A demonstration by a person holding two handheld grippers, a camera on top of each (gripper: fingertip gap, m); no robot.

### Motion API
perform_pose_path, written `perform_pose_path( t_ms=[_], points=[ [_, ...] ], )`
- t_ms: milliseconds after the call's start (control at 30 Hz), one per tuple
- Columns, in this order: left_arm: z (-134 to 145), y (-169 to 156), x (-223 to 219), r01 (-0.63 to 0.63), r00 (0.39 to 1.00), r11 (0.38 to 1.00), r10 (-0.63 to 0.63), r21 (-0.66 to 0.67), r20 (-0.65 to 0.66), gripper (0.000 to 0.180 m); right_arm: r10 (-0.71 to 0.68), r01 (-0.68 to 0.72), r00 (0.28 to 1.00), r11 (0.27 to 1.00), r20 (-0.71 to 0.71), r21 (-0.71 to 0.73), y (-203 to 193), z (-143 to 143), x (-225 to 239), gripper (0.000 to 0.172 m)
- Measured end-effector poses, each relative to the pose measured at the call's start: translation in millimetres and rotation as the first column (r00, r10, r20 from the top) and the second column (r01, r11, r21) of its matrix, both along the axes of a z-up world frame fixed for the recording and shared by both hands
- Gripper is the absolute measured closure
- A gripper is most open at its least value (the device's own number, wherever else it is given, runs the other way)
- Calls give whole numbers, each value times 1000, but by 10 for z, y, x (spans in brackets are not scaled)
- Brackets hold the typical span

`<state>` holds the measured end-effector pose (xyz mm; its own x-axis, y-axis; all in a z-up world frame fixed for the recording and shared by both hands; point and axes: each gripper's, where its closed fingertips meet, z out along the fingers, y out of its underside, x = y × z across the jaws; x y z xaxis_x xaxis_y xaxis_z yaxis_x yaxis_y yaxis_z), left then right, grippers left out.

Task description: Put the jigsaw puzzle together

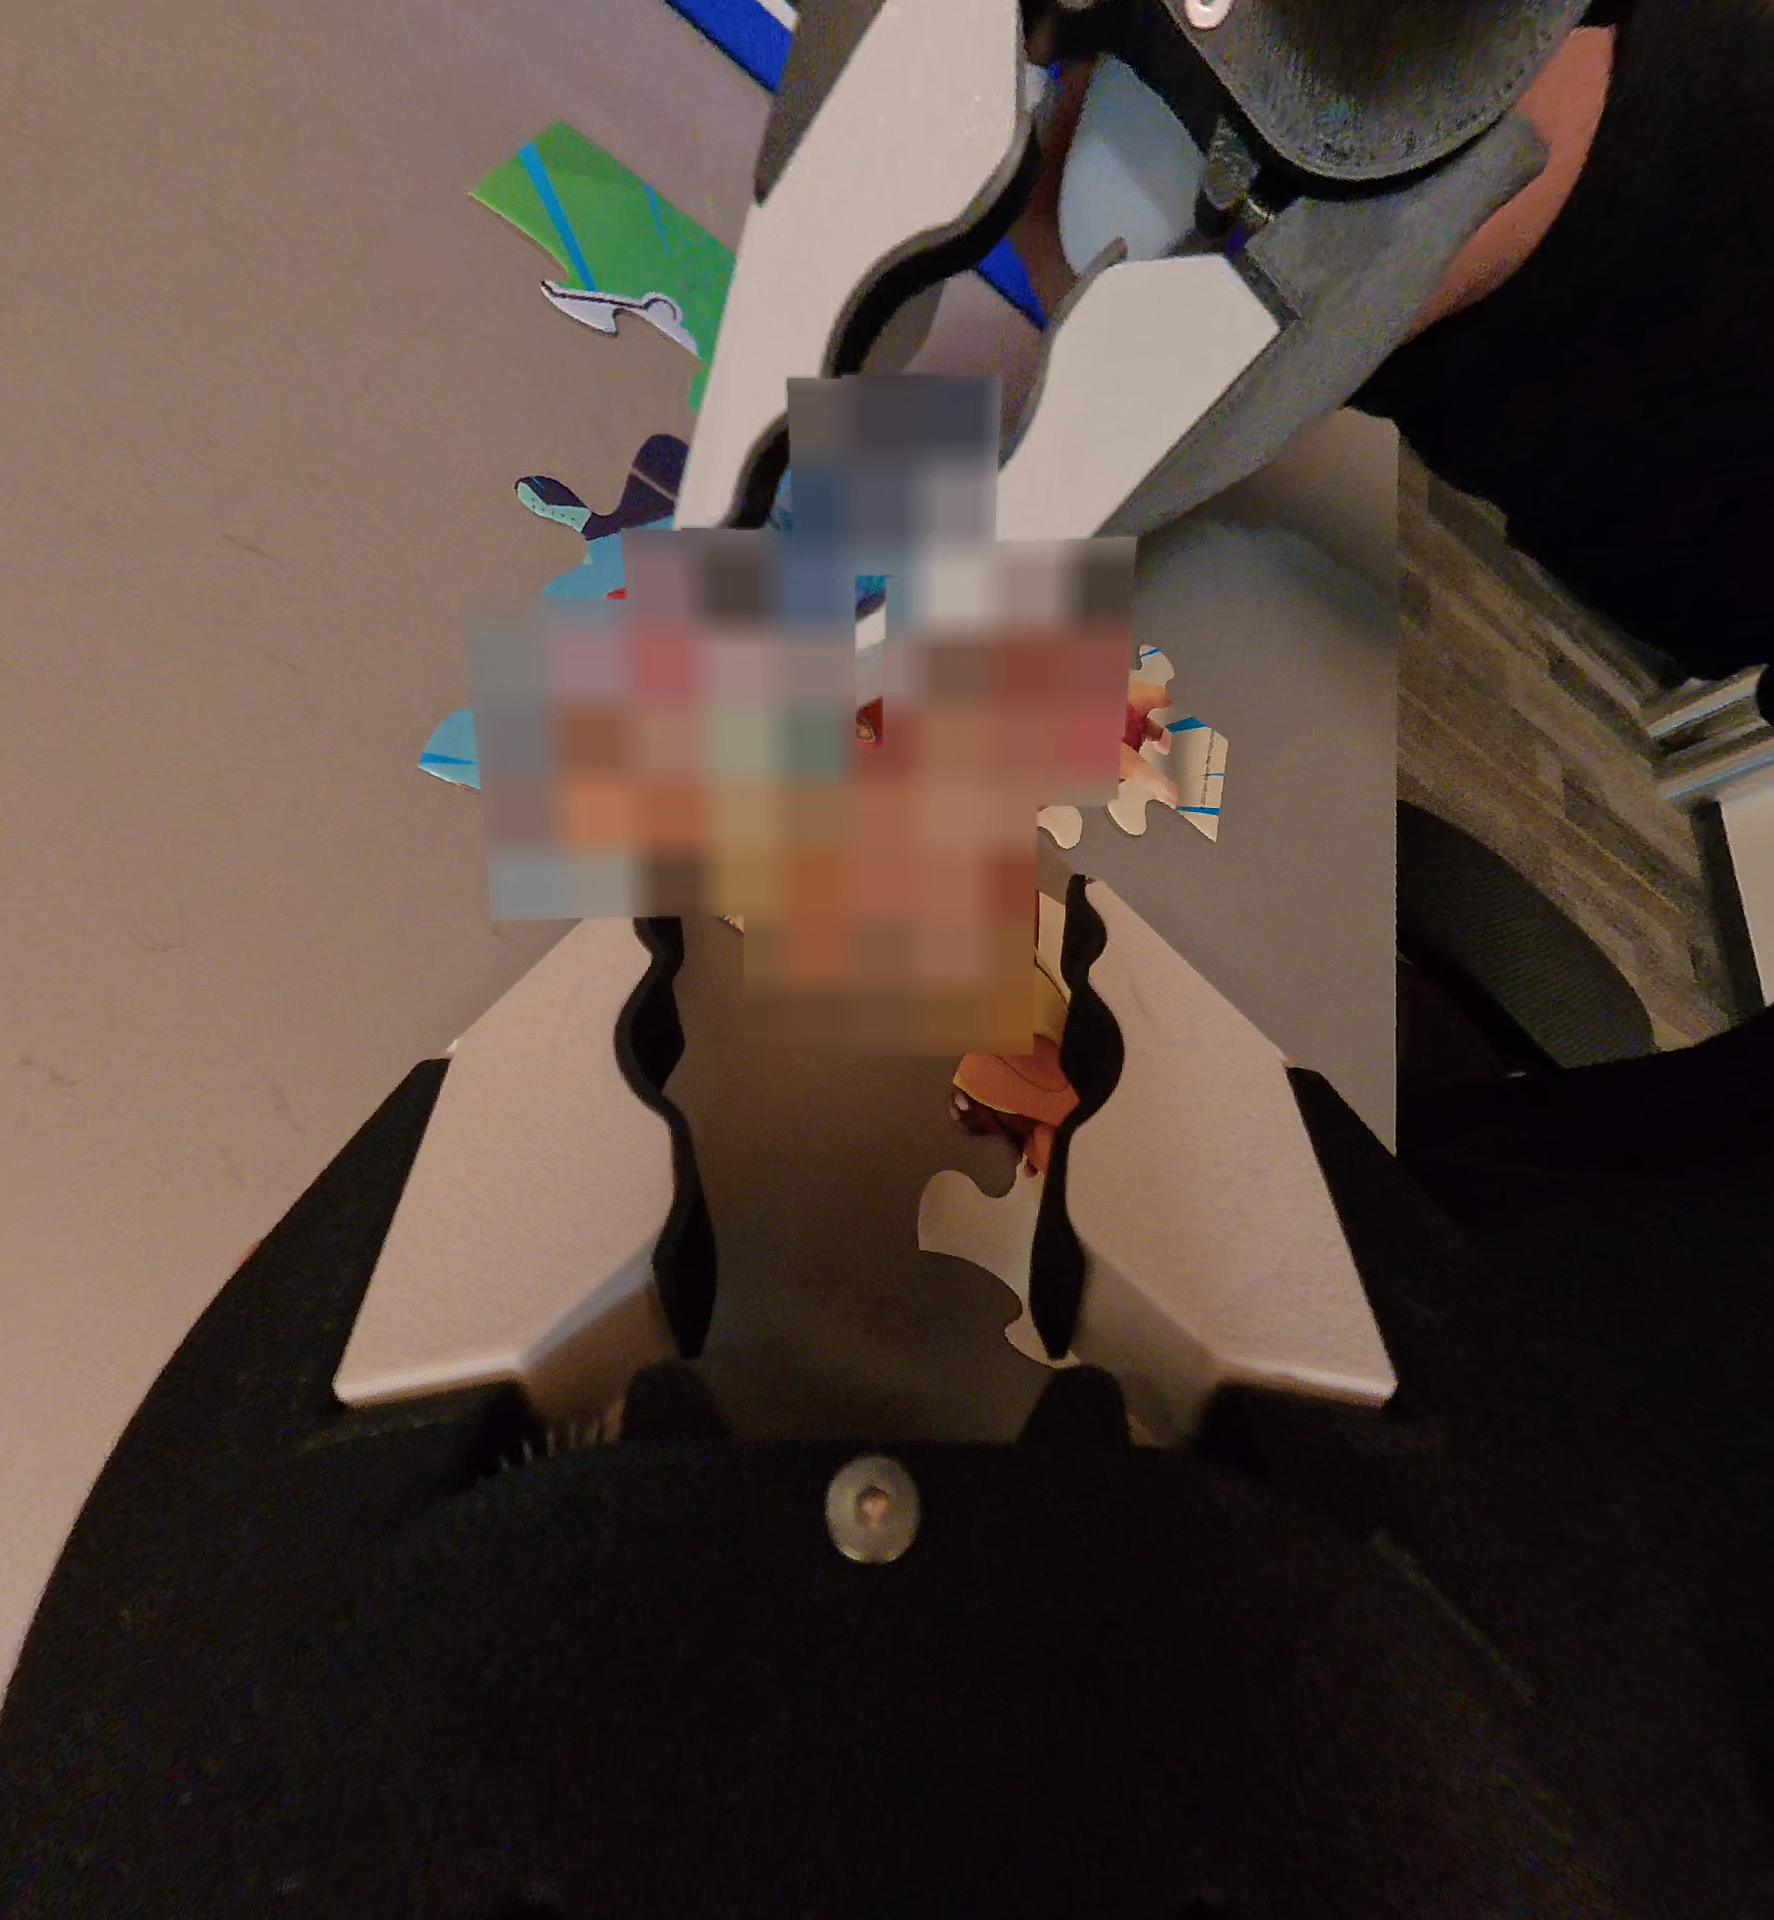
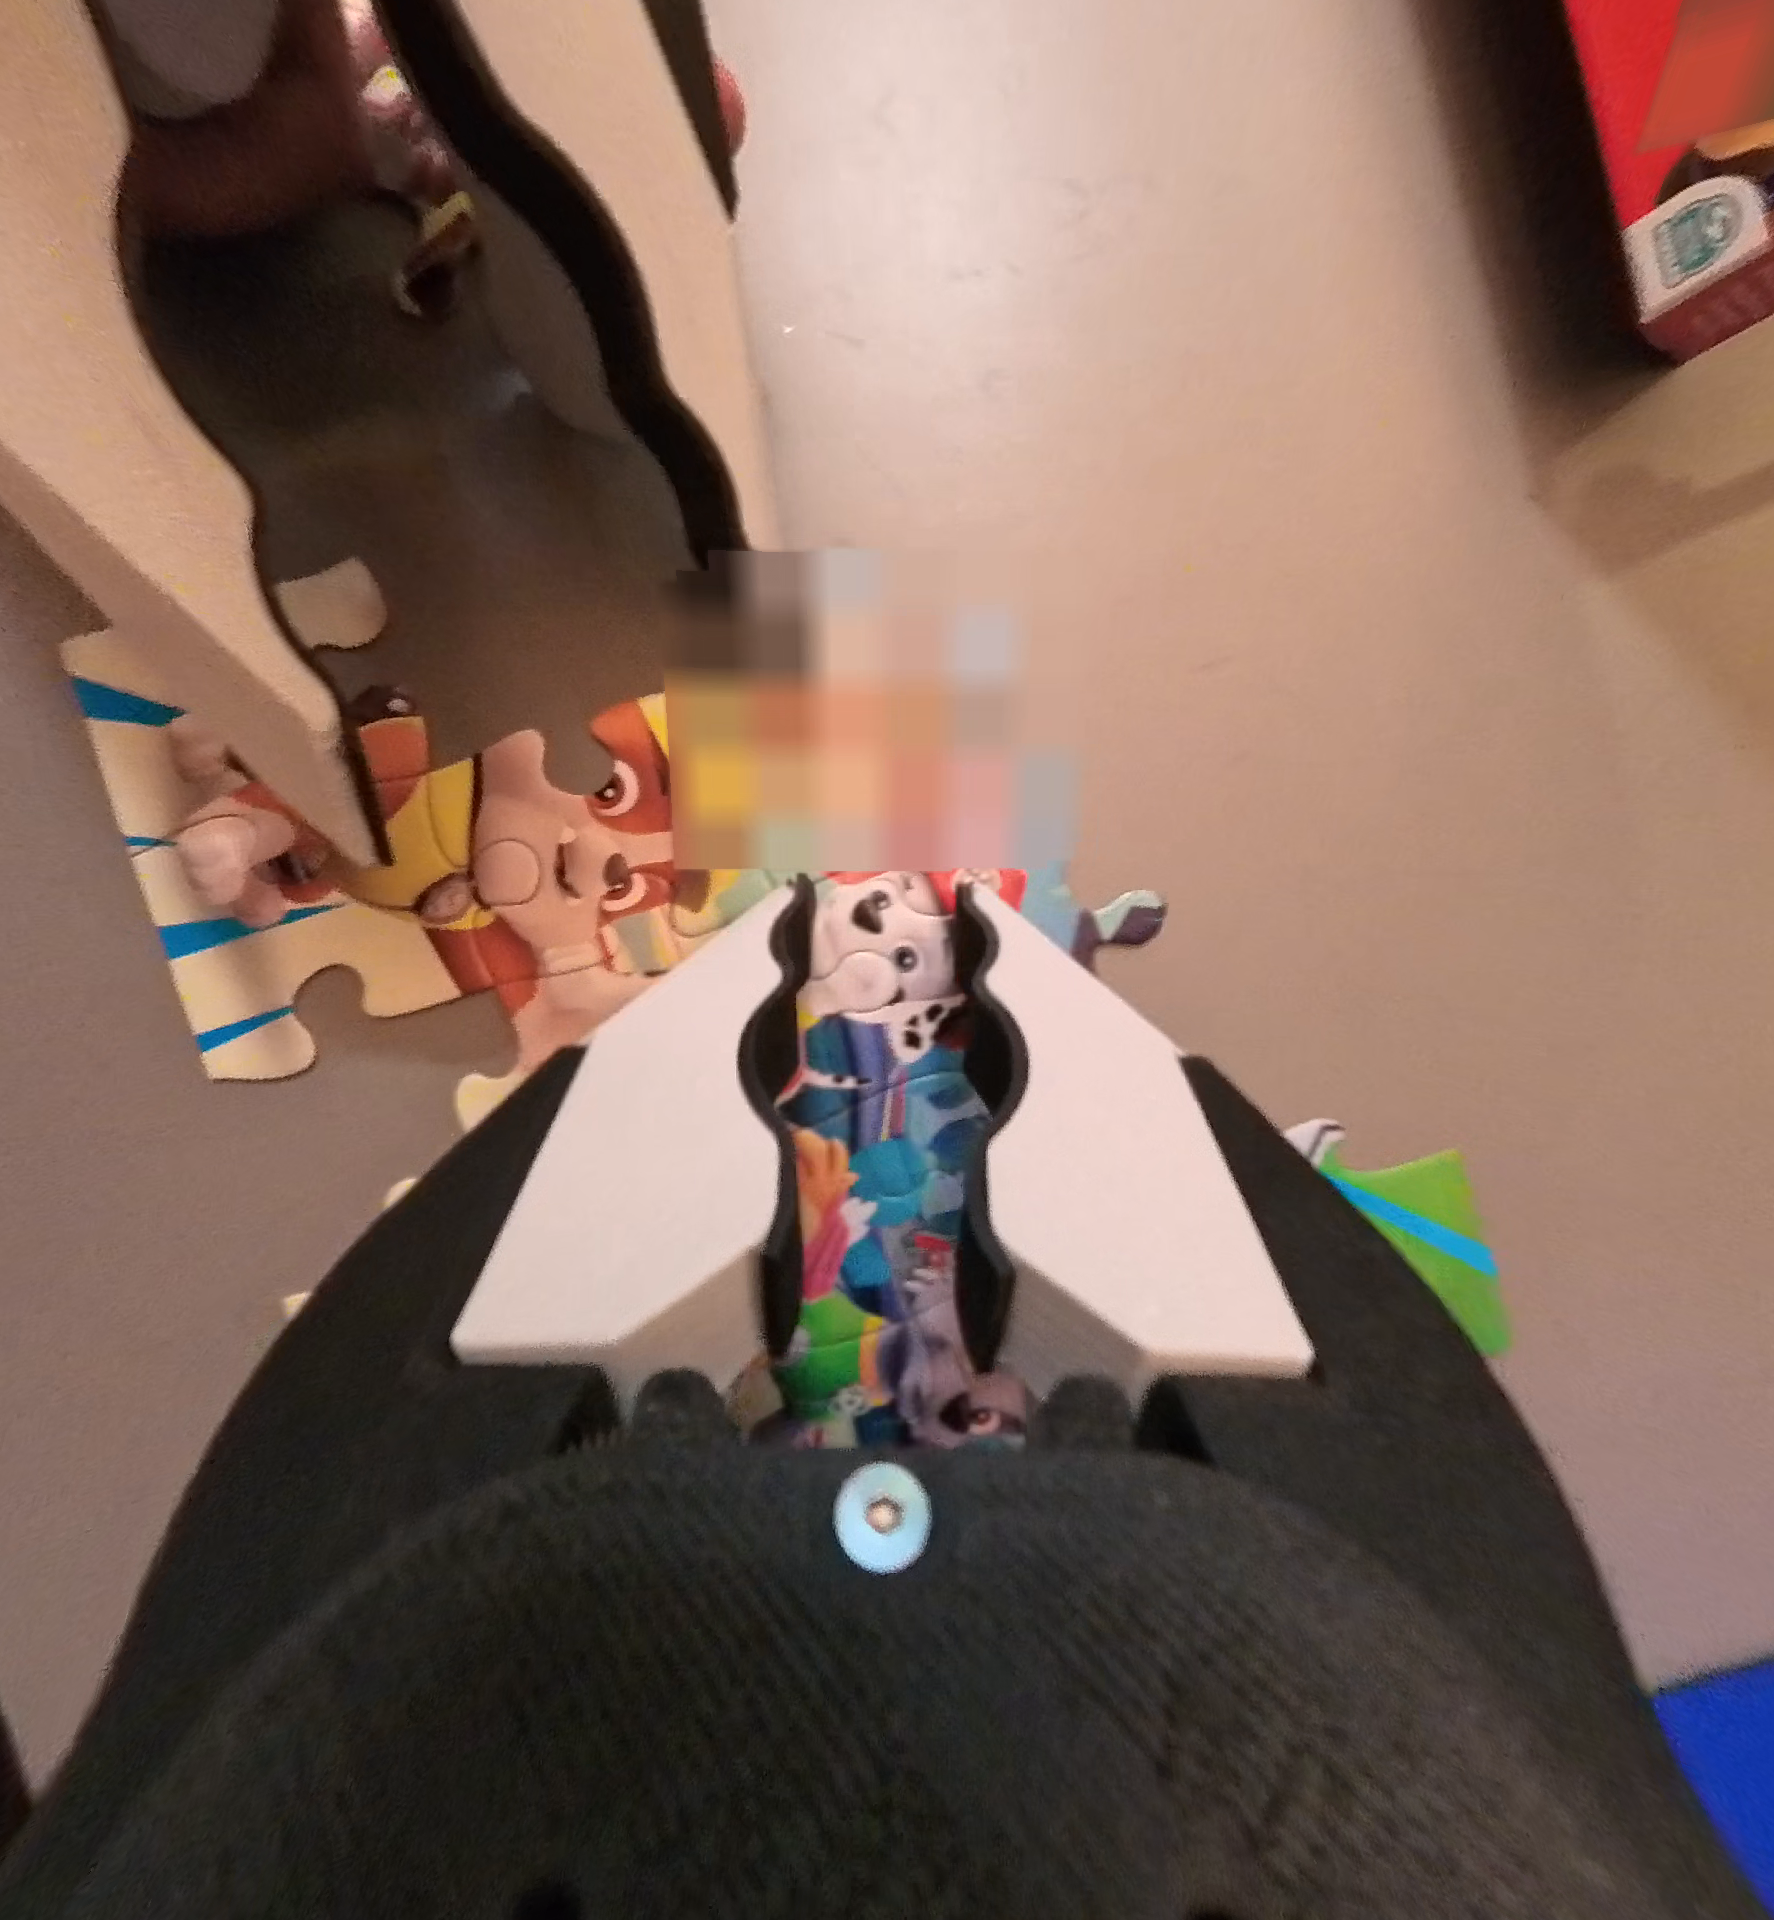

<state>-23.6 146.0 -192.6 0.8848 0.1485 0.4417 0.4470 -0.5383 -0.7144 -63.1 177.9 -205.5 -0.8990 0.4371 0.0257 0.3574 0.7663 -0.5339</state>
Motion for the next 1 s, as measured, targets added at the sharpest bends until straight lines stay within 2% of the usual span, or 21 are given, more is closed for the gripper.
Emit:
perform_pose_path(
  t_ms=[67,133,233,367,567,667,833,933,1000],
  points=[
    [-3,-11,-1,4,1000,1000,-4,-5,-15,109,4,-4,1000,1000,-1,-5,-2,-9,74,150],
    [17,-50,-51,-11,997,1000,11,-10,-82,112,36,-38,999,997,-38,-62,-92,68,171,159],
    [62,-80,-63,-7,995,1000,8,6,-99,125,53,-62,996,991,-73,-123,-207,146,315,172],
    [33,-67,-57,-7,997,1000,7,0,-80,127,35,-40,998,995,-48,-87,-229,-21,424,172],
    [47,-72,-74,-19,995,1000,19,8,-95,128,-17,9,998,988,-53,-156,-261,51,420,172],
    [67,-76,-94,-30,995,999,32,20,-90,129,-32,26,999,991,-42,-133,-247,-17,424,172],
    [81,-87,-118,-48,994,998,50,31,-93,132,-97,85,993,981,-61,-176,-218,103,393,172],
    [101,-79,-126,-53,994,998,56,37,-98,134,-145,137,988,981,-47,-134,-117,-13,423,172],
    [115,-74,-123,-53,993,998,57,42,-105,136,-166,152,984,971,-65,-184,-144,77,446,172]
  ],
)
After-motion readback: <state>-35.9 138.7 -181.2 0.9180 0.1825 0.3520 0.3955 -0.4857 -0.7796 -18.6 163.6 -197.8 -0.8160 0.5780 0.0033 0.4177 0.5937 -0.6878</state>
